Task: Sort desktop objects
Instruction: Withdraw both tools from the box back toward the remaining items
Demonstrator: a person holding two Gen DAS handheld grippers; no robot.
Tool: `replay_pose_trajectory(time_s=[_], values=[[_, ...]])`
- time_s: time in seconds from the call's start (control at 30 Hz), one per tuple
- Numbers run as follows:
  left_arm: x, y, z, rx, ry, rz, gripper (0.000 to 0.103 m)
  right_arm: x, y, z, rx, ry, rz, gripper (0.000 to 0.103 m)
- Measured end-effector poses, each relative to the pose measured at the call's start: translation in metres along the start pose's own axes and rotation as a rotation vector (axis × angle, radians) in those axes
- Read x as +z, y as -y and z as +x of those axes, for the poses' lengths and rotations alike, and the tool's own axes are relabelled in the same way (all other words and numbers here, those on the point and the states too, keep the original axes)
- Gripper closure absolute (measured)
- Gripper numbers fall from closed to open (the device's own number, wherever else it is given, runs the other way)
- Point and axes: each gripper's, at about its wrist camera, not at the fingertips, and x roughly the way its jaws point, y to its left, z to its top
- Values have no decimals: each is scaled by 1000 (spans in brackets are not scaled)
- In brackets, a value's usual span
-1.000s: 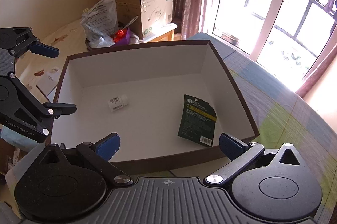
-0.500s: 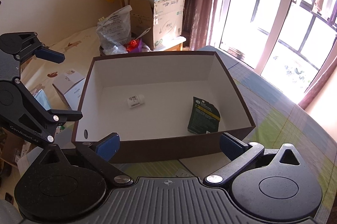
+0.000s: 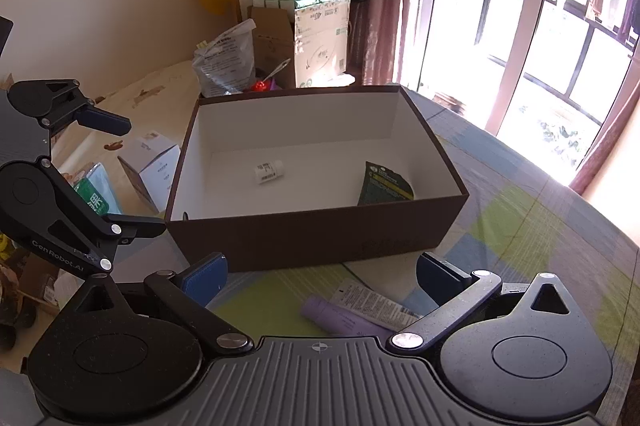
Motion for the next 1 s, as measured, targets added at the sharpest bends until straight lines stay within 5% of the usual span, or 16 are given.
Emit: replay_pose_trajectory(time_s=[0.57,1.0], values=[[-19,55,-3,-90,16,-19,1,-98,34,-60,-93,-42,185,0],[-35,94,23,-195,-15,-1,1,-169,66,-71,-232,-32,519,0]])
